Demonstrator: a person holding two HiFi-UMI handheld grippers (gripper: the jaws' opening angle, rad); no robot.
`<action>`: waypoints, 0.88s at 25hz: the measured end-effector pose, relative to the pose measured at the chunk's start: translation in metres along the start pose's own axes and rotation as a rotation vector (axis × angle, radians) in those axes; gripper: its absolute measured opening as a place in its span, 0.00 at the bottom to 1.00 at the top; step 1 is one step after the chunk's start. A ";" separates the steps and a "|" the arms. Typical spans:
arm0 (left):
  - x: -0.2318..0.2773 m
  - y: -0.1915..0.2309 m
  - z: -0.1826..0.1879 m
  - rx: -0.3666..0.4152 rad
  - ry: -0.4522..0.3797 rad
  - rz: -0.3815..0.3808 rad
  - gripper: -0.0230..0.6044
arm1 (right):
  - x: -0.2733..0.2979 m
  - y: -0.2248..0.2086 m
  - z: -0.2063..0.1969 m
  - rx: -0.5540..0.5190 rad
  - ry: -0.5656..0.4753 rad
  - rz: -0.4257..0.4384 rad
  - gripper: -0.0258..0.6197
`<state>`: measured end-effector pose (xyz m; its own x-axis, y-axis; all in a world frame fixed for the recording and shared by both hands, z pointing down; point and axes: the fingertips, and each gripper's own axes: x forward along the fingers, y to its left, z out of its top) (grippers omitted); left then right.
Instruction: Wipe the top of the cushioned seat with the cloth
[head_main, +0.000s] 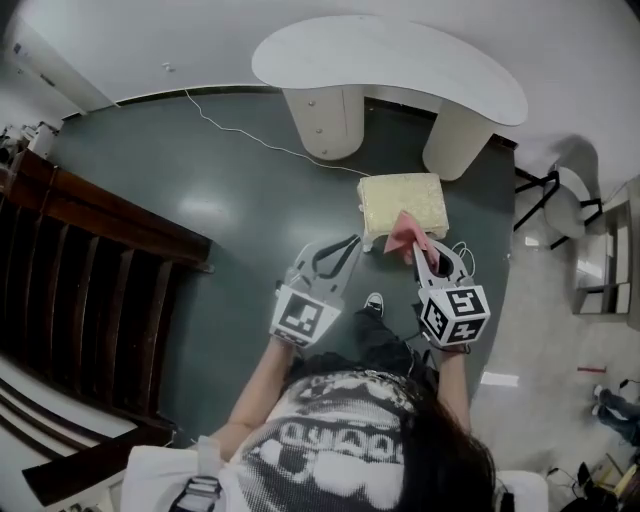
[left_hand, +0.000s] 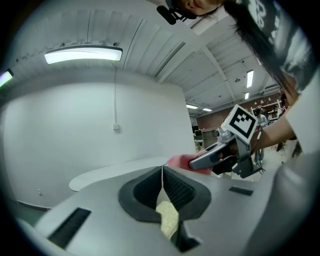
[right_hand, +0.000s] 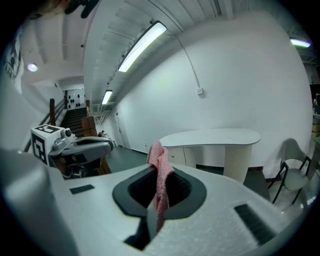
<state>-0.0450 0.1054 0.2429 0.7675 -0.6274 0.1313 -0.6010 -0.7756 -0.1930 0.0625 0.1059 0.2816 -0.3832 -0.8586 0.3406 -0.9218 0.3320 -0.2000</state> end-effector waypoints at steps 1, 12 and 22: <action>0.012 0.005 -0.001 -0.001 0.003 0.001 0.05 | 0.008 -0.009 0.003 -0.001 0.005 0.003 0.06; 0.094 0.028 0.005 -0.002 0.033 -0.010 0.05 | 0.069 -0.070 0.011 0.037 0.033 0.057 0.06; 0.108 0.038 -0.006 0.007 0.069 -0.005 0.05 | 0.087 -0.078 -0.009 0.073 0.081 0.076 0.06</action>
<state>0.0131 0.0078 0.2559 0.7530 -0.6273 0.1985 -0.5958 -0.7781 -0.1989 0.1009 0.0091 0.3353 -0.4577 -0.7970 0.3942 -0.8844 0.3628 -0.2935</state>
